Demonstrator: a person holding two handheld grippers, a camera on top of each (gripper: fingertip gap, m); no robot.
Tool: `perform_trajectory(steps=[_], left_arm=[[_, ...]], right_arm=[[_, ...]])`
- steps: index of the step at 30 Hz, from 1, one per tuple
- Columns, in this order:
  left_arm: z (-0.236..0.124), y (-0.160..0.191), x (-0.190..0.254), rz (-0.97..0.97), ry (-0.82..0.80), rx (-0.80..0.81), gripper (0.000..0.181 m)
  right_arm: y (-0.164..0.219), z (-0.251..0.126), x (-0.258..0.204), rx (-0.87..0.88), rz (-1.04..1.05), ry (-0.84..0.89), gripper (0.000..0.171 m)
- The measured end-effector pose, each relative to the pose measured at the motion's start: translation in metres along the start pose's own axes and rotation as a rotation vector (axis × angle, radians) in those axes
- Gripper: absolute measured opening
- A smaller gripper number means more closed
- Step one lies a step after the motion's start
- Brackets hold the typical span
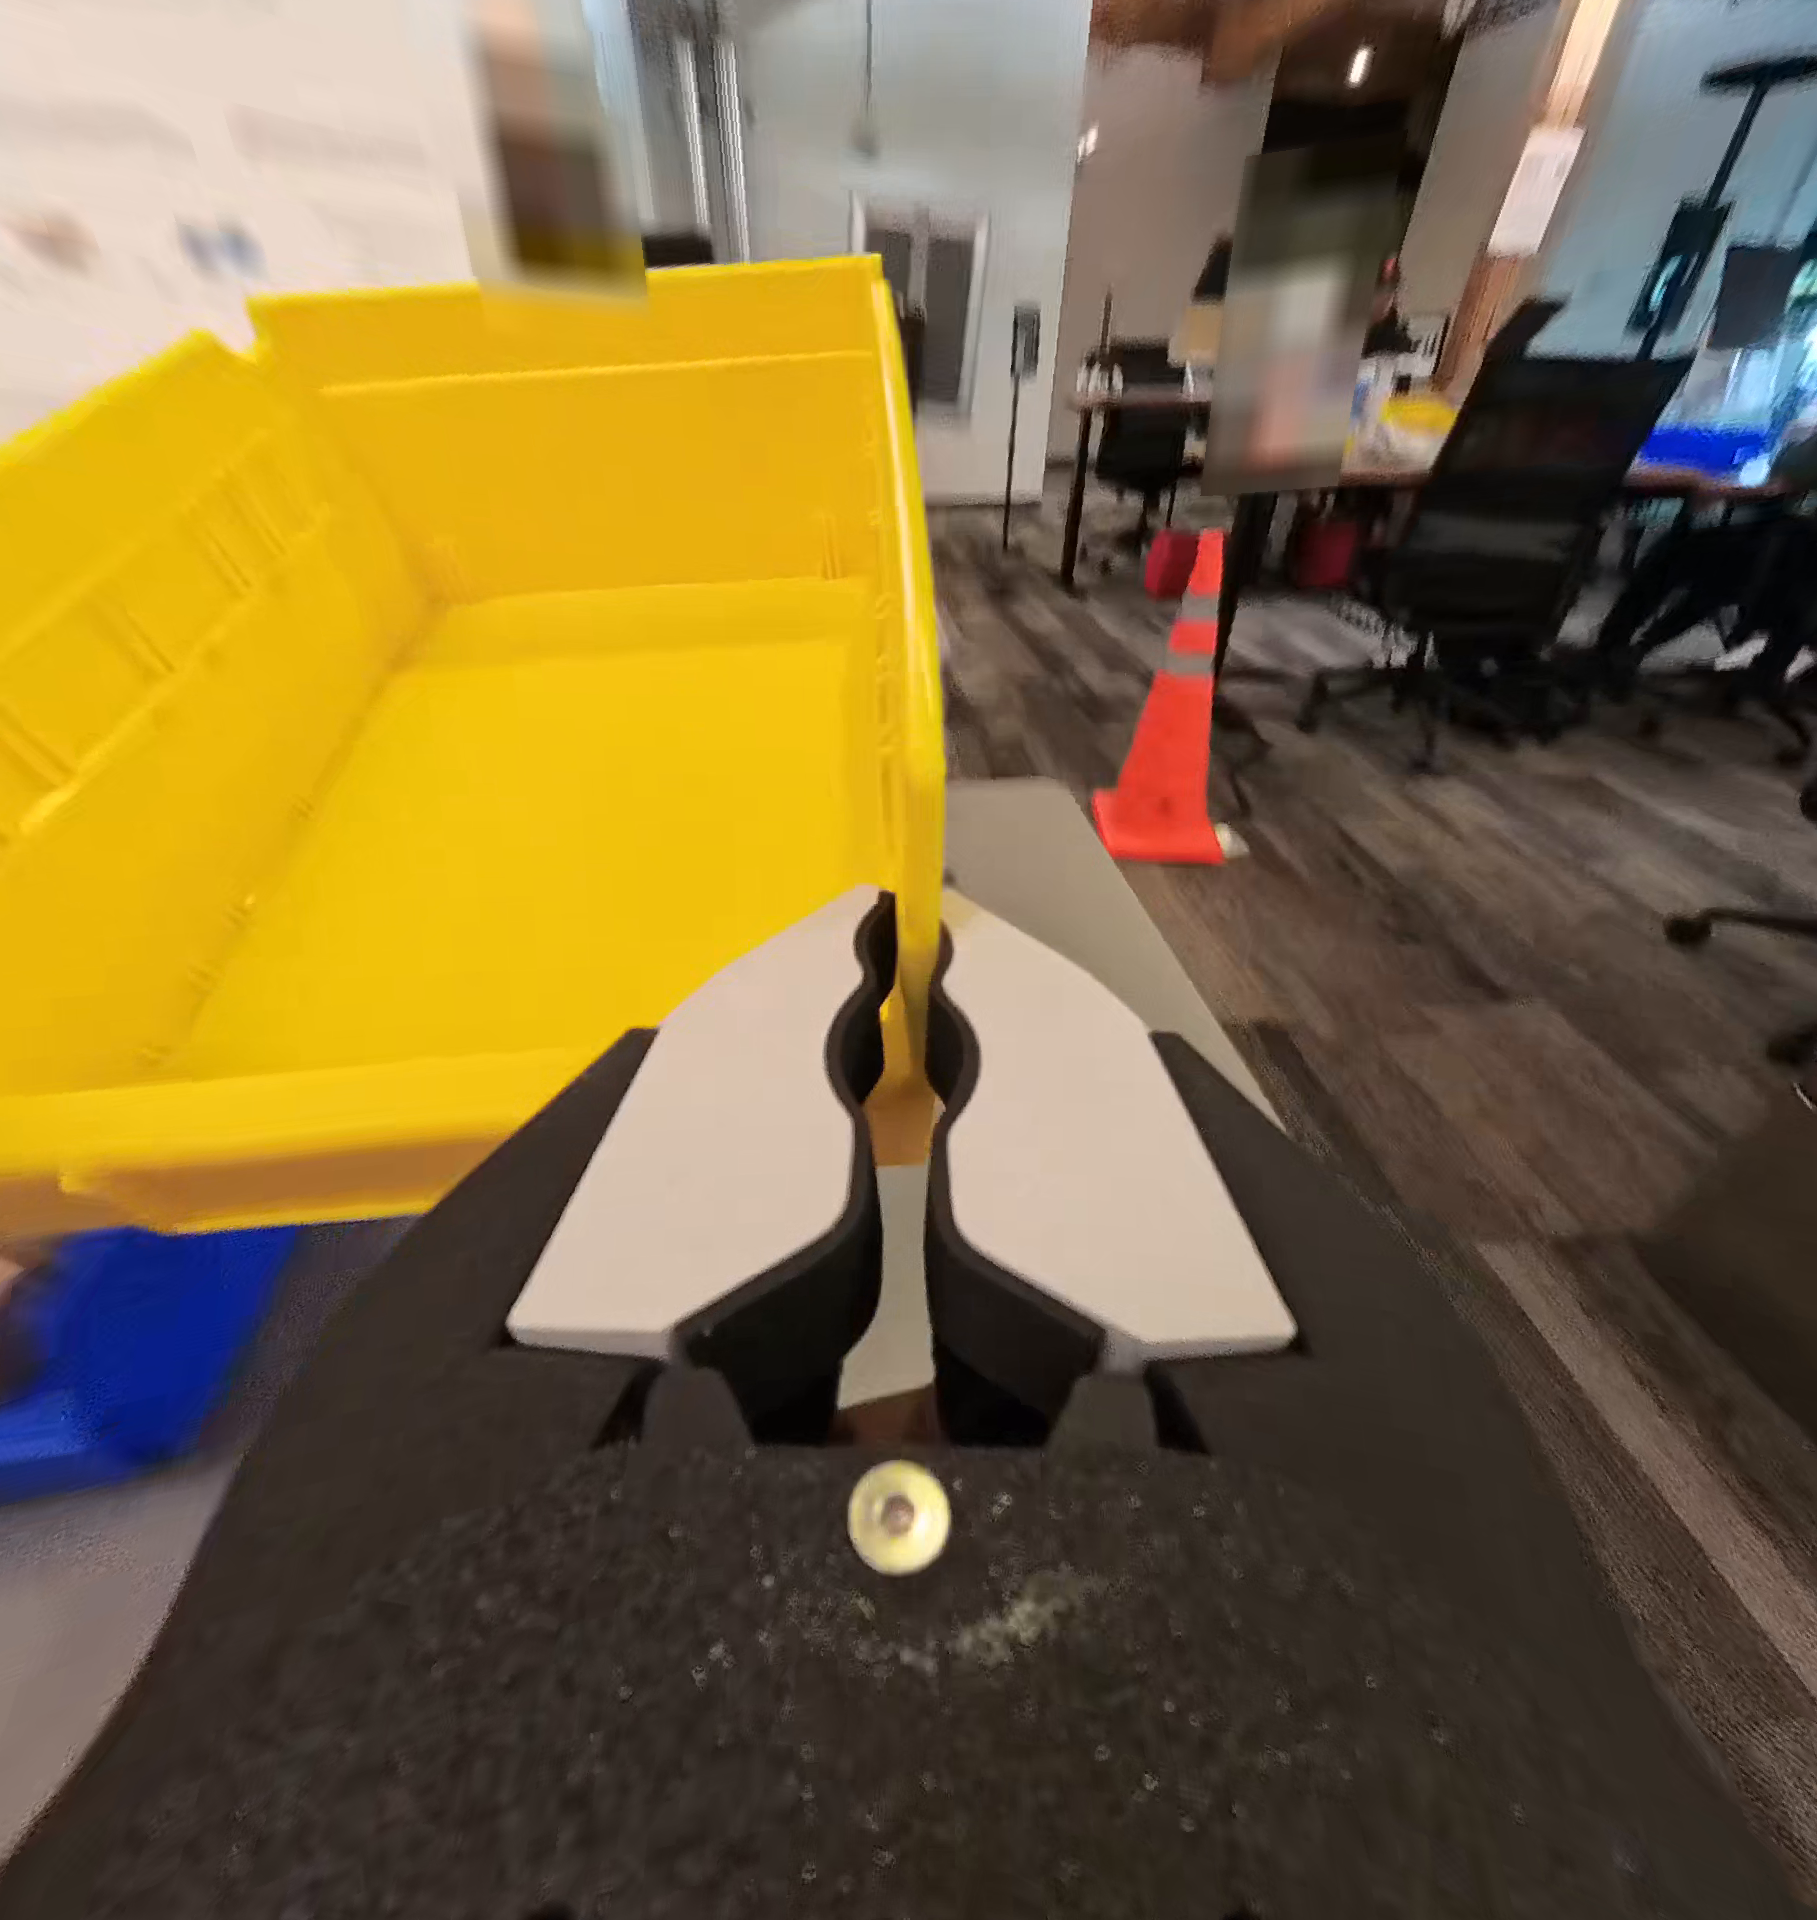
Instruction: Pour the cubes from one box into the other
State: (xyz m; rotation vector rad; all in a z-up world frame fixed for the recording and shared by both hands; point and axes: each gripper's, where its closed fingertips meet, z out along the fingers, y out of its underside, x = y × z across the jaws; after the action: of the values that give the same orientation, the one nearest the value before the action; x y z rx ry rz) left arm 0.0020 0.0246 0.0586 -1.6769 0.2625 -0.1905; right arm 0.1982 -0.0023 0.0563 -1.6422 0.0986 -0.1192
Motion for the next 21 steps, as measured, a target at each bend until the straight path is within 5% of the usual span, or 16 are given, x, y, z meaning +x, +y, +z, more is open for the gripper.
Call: perform_trajectory(steps=[5, 9, 16, 18, 21], left_arm=[[0.063, 0.094, 0.082, 0.031, 0.034, -0.196, 0.005], [0.082, 0.162, 0.102, 0.035, 0.055, -0.322, 0.008], [0.069, 0.159, 0.105, -0.028, 0.29, -0.356, 0.021], [0.04, 0.135, 0.094, -0.077, 0.416, -0.313, 0.024], [-0.004, 0.109, 0.035, -0.12, 0.463, -0.273, 0.034]], right_arm=[[0.125, 0.052, 0.081, -0.297, 0.061, -0.024, 0.003], [0.191, 0.071, 0.099, -0.415, 0.106, -0.011, 0.004], [0.191, 0.068, 0.105, -0.446, 0.203, 0.063, 0.012], [0.17, 0.06, 0.118, -0.38, 0.131, 0.137, 0.03], [0.118, 0.043, 0.115, -0.21, 0.041, 0.171, 0.03]])
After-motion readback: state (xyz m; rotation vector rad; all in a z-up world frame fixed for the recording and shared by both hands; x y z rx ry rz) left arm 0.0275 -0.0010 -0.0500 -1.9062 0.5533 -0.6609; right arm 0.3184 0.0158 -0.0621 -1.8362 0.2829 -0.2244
